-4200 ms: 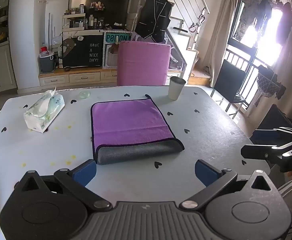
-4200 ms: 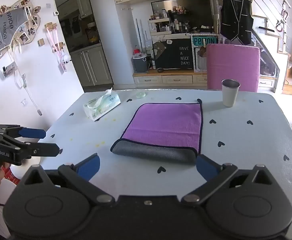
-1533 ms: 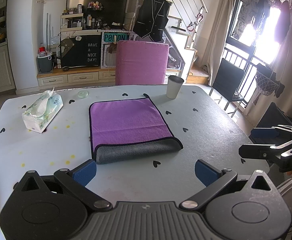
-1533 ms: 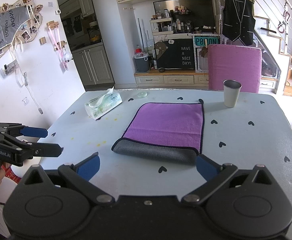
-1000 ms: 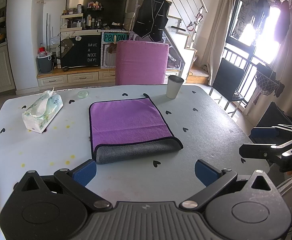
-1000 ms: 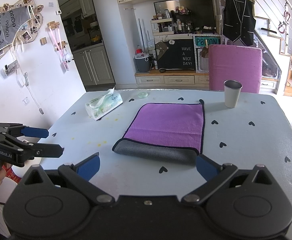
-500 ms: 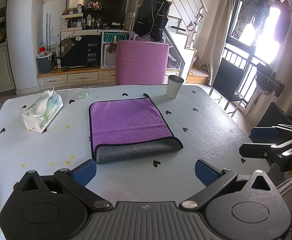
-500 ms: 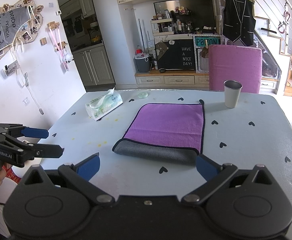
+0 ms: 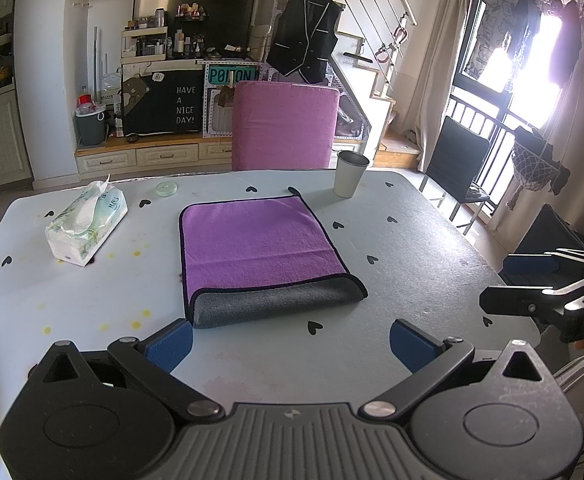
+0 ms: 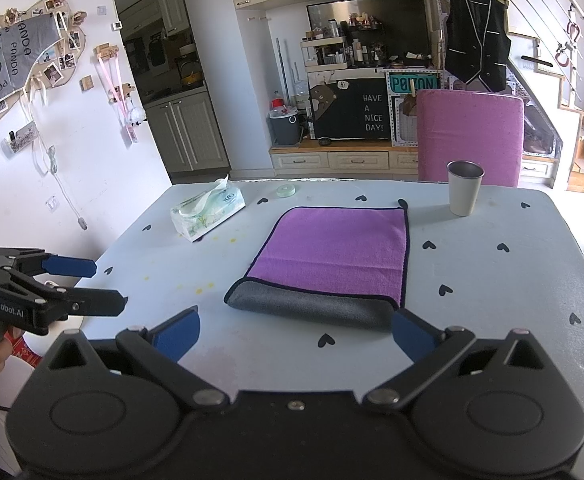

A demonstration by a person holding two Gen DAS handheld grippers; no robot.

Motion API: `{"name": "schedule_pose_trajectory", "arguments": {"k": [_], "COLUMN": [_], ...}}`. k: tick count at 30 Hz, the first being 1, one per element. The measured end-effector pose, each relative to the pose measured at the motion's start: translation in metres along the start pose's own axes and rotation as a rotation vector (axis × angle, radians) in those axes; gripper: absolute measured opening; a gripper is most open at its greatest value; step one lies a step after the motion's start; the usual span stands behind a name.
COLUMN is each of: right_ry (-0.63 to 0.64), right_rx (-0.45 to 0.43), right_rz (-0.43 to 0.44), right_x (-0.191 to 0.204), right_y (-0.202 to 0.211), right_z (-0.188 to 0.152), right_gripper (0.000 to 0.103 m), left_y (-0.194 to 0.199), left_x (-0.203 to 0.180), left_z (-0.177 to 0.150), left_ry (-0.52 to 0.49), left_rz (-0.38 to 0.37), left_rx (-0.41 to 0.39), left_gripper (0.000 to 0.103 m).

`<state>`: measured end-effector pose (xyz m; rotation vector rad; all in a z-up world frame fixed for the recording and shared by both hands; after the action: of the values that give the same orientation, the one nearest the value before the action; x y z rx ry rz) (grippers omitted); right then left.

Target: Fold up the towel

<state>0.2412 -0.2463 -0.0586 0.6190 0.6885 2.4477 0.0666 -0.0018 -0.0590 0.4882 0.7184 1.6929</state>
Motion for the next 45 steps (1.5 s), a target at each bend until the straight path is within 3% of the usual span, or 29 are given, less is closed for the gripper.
{"name": "schedule_pose_trajectory", "arguments": {"k": [21,45], "right_ry": [-0.008,-0.075], "right_rx": [-0.008,0.091], "right_rz": [-0.005,0.019], "right_x": [-0.012,-0.077], "right_y": [-0.018,-0.124], "right_z": [0.021,0.041], "right_gripper": [0.102,0.102], "left_y": [-0.030,-0.128], "left_x": [0.013,0.038], "left_z": [0.022,0.055], "left_ry": [0.022,0.090], "left_rz": [0.056,0.102], "left_rx": [0.006,0.081], "left_gripper": [0.103,0.103]}}
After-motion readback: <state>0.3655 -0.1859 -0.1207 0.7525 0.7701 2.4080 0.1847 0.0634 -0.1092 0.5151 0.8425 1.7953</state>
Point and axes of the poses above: each gripper's, at about its wrist camera, not at the fingertips, and y roughly against the way its jaws point, x to its left, z to its top, the point moved 9 cm from there along -y, roughly the way its jaws point, and after that the axes turned 8 degrees about z, right-handed, at the moved point
